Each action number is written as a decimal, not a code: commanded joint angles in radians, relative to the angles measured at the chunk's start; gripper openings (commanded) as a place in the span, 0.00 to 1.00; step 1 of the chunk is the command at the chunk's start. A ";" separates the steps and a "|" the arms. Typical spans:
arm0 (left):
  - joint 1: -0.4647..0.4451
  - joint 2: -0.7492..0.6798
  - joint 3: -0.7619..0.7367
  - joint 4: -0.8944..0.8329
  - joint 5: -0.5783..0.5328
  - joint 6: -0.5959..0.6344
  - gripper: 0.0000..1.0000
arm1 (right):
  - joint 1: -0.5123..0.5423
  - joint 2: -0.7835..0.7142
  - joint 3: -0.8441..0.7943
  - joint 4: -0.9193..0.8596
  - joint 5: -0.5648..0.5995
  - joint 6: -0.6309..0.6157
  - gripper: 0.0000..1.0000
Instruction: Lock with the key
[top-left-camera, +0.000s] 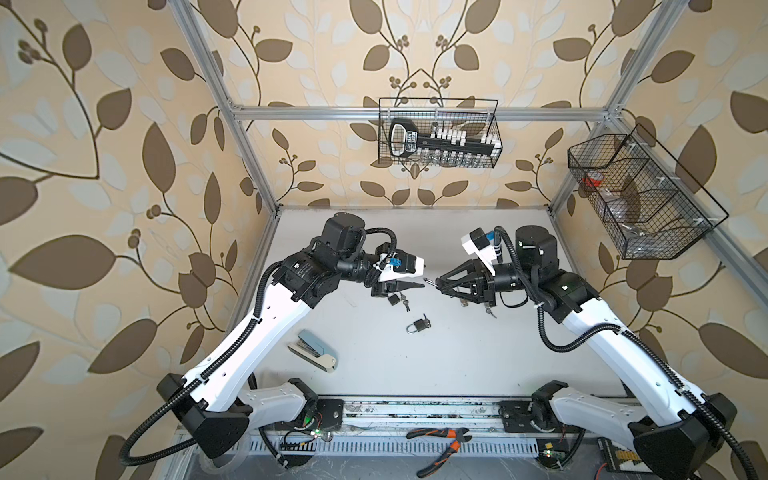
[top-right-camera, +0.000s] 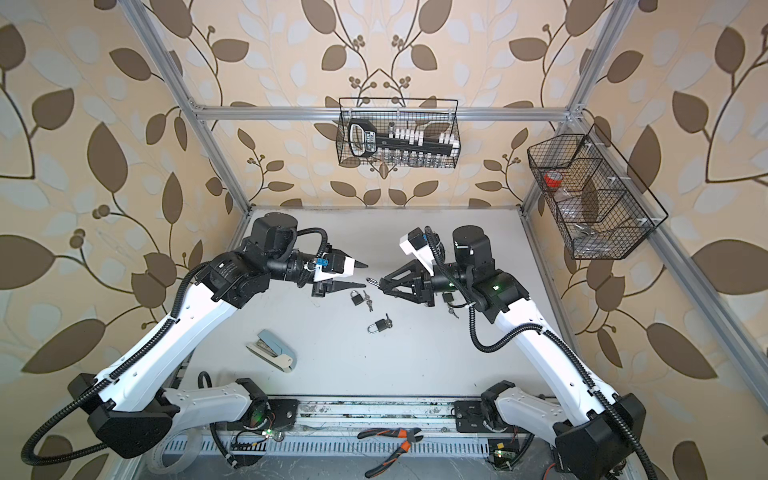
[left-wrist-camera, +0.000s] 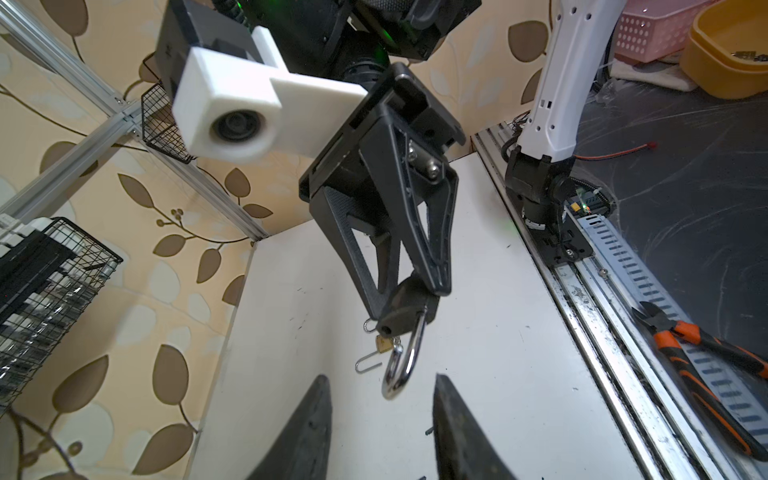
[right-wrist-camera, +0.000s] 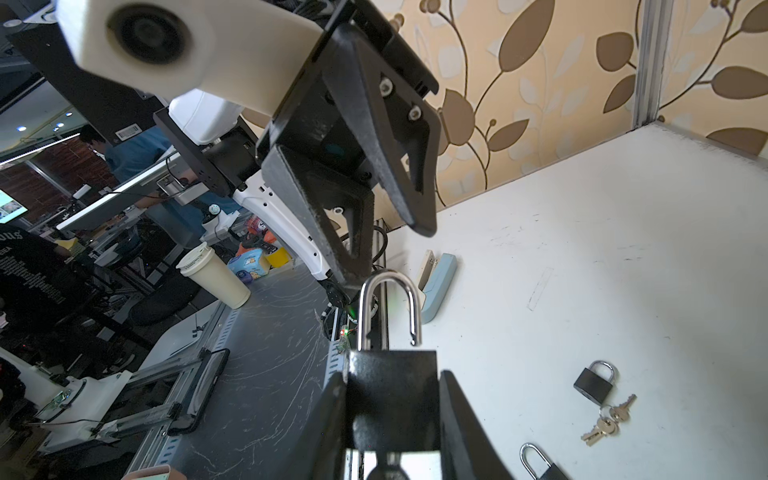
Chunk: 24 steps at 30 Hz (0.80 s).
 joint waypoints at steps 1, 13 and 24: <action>-0.009 0.010 0.042 -0.009 0.061 0.078 0.37 | -0.001 0.008 0.035 0.001 -0.043 0.003 0.00; -0.030 0.033 0.056 -0.035 0.083 0.084 0.26 | -0.001 0.013 0.028 0.036 -0.058 0.026 0.00; -0.043 0.033 0.059 -0.074 0.052 0.102 0.18 | 0.000 0.019 0.021 0.105 -0.064 0.064 0.00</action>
